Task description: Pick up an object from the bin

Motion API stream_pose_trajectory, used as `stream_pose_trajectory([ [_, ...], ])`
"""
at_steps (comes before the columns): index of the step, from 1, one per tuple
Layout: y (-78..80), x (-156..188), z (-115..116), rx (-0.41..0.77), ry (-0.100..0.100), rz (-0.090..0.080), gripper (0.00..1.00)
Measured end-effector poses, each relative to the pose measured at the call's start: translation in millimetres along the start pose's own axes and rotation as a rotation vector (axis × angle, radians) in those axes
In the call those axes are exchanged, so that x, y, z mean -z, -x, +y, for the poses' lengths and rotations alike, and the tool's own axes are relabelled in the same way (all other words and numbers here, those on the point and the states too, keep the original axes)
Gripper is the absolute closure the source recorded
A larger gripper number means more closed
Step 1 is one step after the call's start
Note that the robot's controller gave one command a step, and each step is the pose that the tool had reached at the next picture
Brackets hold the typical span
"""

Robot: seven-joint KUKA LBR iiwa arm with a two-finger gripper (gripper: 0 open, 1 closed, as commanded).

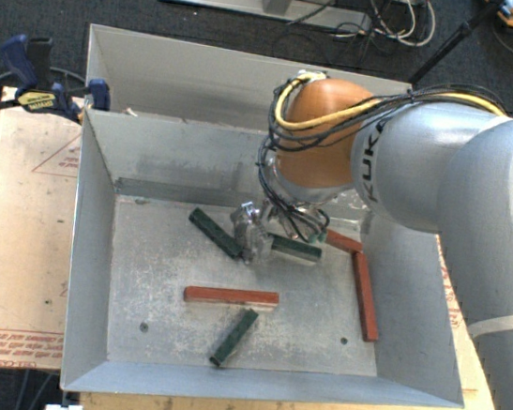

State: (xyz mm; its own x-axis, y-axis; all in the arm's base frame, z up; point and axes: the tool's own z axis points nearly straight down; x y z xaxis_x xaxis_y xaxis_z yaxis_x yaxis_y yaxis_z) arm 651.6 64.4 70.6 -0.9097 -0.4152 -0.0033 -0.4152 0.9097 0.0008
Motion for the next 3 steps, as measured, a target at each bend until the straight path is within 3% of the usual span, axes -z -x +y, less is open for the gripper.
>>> stream_pose_trajectory([
  [1, 0.1, 0, 0, -0.001, 0.000, -0.001, 0.00],
  [2, 29.1, 0, 50, -0.318, 0.001, 0.000, 0.00],
  [3, 29.2, 0, 49, -0.318, 0.000, 0.000, 1.00],
])
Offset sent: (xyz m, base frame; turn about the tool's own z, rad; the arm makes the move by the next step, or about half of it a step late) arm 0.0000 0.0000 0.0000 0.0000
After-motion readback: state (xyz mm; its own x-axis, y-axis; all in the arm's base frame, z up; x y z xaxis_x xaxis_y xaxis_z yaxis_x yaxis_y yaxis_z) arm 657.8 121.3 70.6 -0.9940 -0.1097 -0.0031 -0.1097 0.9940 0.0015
